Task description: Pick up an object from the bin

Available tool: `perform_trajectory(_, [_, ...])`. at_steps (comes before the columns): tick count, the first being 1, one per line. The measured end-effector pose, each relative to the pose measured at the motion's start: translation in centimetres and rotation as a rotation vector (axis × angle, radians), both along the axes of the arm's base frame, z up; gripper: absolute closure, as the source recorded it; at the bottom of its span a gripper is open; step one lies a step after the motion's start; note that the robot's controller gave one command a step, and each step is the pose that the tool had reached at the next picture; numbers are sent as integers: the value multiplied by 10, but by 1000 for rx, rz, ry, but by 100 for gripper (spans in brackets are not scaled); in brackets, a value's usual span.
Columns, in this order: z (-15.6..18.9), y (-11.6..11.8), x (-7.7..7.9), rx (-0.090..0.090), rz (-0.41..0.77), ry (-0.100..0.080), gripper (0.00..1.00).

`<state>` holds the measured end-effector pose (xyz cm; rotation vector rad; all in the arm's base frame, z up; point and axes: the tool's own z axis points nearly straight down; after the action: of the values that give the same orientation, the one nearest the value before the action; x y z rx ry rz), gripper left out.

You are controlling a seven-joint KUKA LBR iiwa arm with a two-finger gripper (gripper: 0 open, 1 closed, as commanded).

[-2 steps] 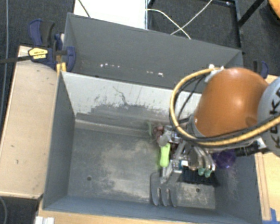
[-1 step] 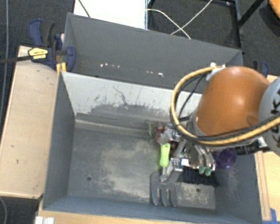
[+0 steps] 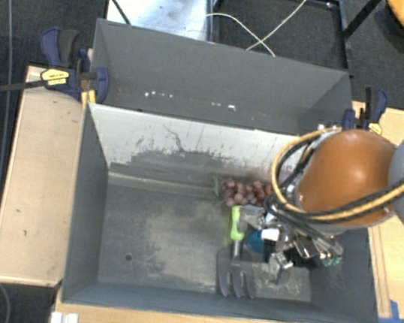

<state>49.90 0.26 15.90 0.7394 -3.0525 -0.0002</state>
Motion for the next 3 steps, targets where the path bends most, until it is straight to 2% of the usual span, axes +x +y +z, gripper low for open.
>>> perform_trajectory(1, [1, -5, -3, 1, -30, 1, 0])
perform_trajectory(2, [-30, 28, 23, 5, 588, 2, 0])
perform_trajectory(3, [-89, 34, 12, 3, 564, -4, 0])
